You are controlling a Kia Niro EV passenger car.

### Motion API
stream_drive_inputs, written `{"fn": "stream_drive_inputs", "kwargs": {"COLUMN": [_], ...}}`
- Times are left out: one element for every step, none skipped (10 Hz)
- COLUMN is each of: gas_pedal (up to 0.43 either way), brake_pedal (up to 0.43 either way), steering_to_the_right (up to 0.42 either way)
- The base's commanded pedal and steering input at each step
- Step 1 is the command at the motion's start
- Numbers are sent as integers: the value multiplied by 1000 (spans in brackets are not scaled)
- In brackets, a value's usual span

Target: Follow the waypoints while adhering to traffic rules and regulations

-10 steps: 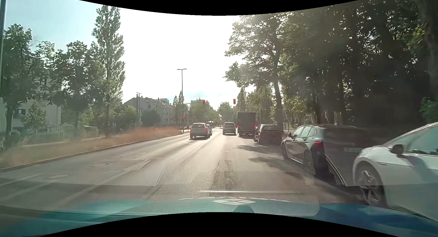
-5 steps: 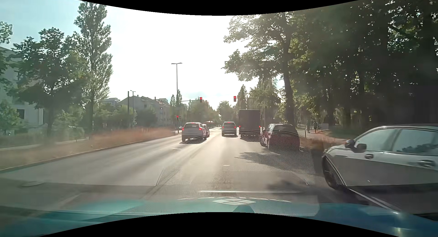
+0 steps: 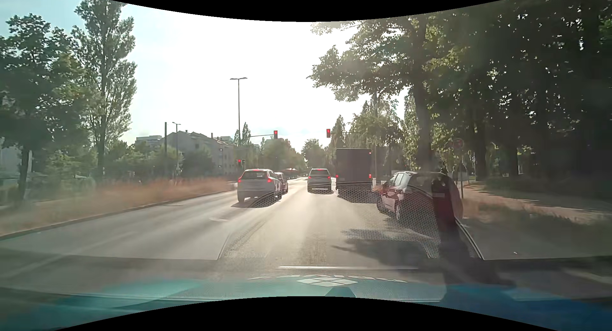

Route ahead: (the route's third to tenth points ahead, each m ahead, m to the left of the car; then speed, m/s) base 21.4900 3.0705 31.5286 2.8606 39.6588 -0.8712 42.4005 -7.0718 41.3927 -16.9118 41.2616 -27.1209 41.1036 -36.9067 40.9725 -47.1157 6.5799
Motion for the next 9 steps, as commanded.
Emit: {"fn": "stream_drive_inputs", "kwargs": {"gas_pedal": [0, 0, 0, 0, 0, 0, 0, 0, 0], "brake_pedal": [140, 134, 134, 128, 104, 104, 110, 110, 116], "steering_to_the_right": [8, 8, 8, 8, 8, 8, 11, 14, 16]}}
